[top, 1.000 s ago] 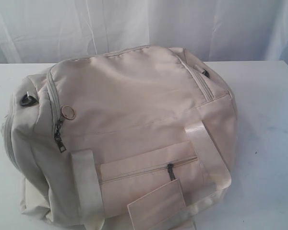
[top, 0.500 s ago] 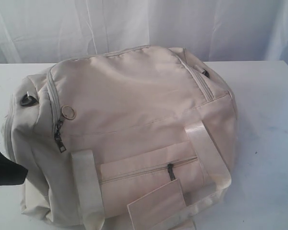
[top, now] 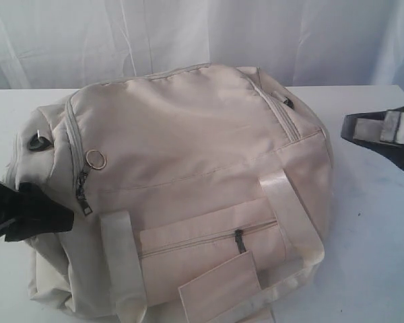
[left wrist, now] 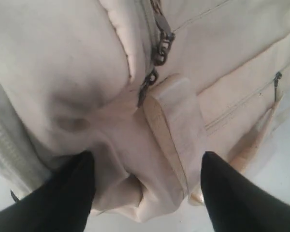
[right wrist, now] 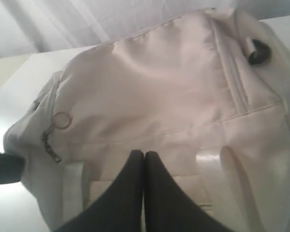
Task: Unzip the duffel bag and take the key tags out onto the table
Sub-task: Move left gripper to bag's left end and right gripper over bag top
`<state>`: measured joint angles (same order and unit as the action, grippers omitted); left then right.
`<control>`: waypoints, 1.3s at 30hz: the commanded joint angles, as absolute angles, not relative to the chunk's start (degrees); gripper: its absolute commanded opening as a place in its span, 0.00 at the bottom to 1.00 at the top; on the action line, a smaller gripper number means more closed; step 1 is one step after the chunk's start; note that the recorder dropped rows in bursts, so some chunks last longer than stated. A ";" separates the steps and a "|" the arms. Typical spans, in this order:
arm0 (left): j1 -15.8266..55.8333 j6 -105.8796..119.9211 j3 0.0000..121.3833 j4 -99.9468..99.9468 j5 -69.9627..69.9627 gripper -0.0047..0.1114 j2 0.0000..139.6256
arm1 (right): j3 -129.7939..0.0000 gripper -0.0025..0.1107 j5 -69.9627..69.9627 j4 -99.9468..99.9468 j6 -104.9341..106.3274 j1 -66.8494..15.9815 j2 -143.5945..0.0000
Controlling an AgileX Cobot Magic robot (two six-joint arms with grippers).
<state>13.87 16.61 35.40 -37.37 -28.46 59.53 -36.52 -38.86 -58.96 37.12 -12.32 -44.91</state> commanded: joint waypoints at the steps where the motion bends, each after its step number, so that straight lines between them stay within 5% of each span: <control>1: 14.06 16.74 35.01 -38.28 -26.05 0.62 63.34 | -41.50 0.02 -46.81 -62.37 42.63 -11.99 -50.05; 8: 14.06 18.48 35.01 -38.82 -23.53 0.57 67.83 | -48.92 0.02 -51.75 -63.18 46.65 -16.07 -56.28; 18: 14.06 18.48 37.58 -38.93 -26.55 0.06 68.62 | -57.42 0.02 -50.10 -59.40 46.74 -25.33 -66.40; 33: 14.06 25.89 46.18 -37.92 -42.58 0.04 61.22 | -66.83 0.02 -44.88 -46.23 48.05 -35.20 -81.65; 39: 14.06 18.59 44.20 -26.68 -41.04 0.04 53.09 | -69.02 0.08 -36.59 -45.81 69.06 -41.89 -87.29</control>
